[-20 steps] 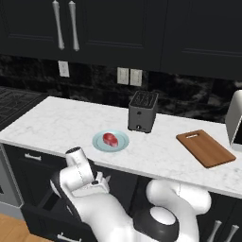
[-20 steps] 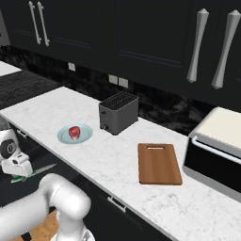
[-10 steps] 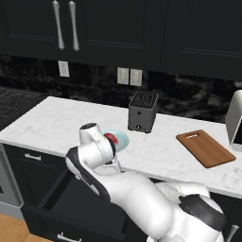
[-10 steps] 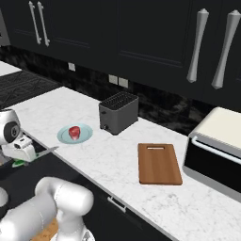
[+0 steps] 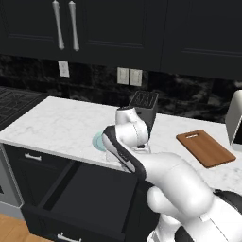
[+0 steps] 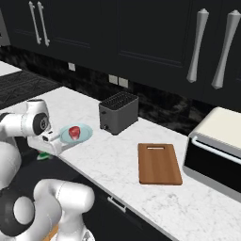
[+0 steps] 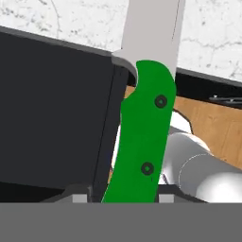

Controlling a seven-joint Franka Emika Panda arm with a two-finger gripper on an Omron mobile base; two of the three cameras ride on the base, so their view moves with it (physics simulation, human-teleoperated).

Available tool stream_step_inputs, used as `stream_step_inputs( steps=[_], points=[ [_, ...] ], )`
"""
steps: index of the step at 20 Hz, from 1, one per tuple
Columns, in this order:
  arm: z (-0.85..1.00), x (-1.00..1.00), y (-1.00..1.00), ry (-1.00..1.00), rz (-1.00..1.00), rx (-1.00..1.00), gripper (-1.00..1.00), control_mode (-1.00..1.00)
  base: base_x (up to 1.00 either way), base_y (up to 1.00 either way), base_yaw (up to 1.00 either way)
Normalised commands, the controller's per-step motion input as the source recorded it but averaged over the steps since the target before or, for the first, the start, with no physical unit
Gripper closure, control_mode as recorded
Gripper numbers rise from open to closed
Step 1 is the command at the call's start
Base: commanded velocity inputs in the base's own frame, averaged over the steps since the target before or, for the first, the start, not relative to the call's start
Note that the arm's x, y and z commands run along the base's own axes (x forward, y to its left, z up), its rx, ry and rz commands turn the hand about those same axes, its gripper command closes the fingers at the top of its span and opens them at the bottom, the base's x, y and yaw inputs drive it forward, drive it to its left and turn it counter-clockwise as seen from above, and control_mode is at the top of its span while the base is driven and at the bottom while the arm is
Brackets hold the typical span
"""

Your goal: Pick up the knife from the drawer and place it on the cutting board. Then place the meat from the plate to the cutting board.

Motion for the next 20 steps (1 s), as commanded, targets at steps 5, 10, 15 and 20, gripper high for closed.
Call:
stream_step_inputs(
  steps=[5,10,15,20],
  points=[
    [0.06,0.17,-1.00,0.09,-0.04,0.00,1.00,-1.00,0.00,0.00,0.00],
    [-0.14,0.03,-1.00,0.05,-0.08,-0.03,1.00,-1.00,0.00,0.00,0.00],
    [-0.45,0.00,-0.83,-0.13,-0.04,-0.03,1.00,-1.00,0.00,0.00,0.00],
    [-0.19,0.14,-0.82,-0.34,0.07,0.00,1.00,-1.00,0.00,0.00,0.00]
  ],
)
